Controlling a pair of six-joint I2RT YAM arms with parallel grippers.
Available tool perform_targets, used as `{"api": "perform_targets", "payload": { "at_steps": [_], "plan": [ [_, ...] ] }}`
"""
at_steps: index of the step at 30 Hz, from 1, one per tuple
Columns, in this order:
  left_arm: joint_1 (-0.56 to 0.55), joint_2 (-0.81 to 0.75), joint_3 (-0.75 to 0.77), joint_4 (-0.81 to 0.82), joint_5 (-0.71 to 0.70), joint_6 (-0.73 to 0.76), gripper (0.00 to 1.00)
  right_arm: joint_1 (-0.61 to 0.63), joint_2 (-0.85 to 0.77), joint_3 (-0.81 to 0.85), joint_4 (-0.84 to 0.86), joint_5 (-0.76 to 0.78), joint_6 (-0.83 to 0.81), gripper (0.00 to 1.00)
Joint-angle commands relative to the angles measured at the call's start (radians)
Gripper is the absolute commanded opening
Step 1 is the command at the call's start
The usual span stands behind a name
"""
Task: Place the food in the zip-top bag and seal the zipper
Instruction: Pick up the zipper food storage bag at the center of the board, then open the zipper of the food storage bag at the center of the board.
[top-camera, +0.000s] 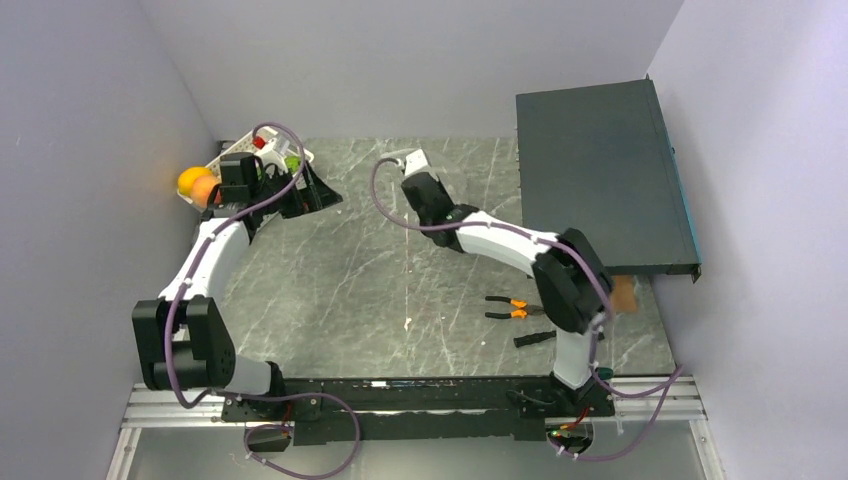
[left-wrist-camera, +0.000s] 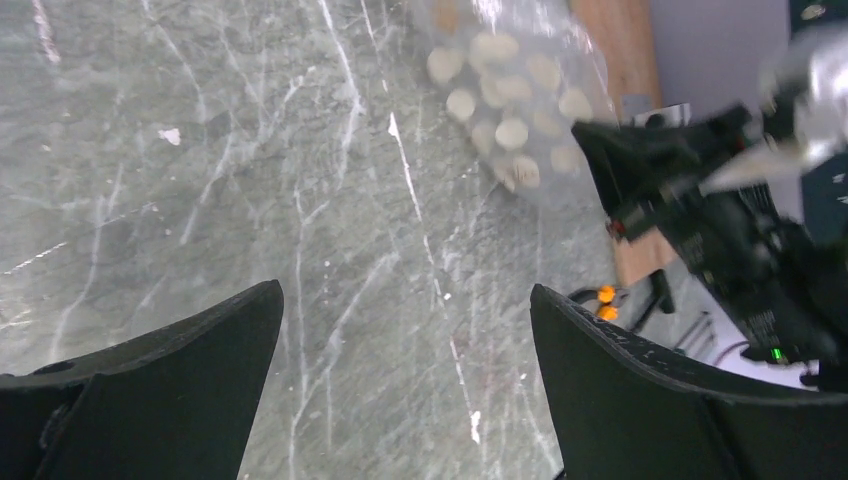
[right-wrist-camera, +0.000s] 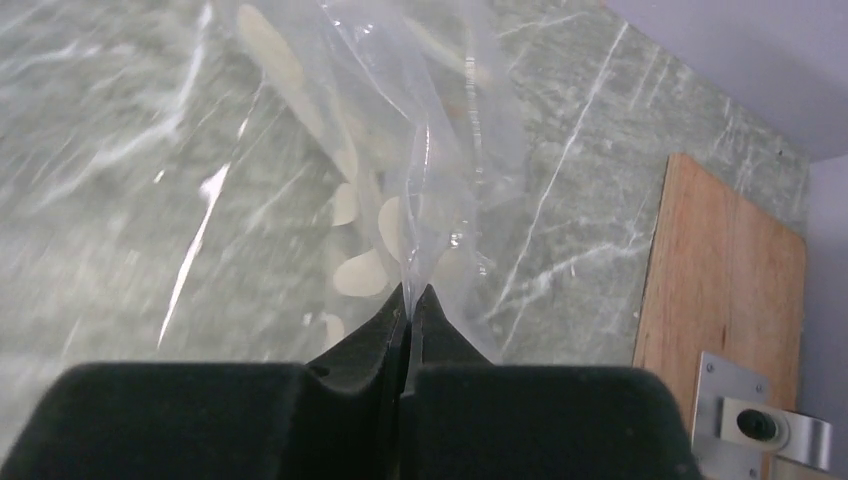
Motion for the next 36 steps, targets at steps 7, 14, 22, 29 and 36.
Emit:
{"api": "perform_targets", "payload": {
  "at_steps": [7,14,22,29,36],
  "plan": [
    [0.085,0.05,0.004,0.157,0.271,-0.134,0.99,0.09,-0.454,-0.536,0.511,-0.352,-0.078,0.0],
    [0.101,0.075,0.013,0.094,0.205,-0.107,0.94,0.099,-0.502,-0.609,0.589,-0.457,-0.102,0.0],
    [0.159,0.176,0.028,0.053,0.187,-0.186,0.79,0.099,-0.541,-0.658,0.654,-0.487,-0.091,0.0],
    [0.139,0.266,-0.037,0.28,0.36,-0.367,0.84,0.099,-0.543,-0.665,0.666,-0.542,-0.09,0.0],
    [0.111,0.296,-0.03,0.287,0.392,-0.37,0.85,0.102,-0.541,-0.669,0.676,-0.578,-0.088,0.0]
  ]
}}
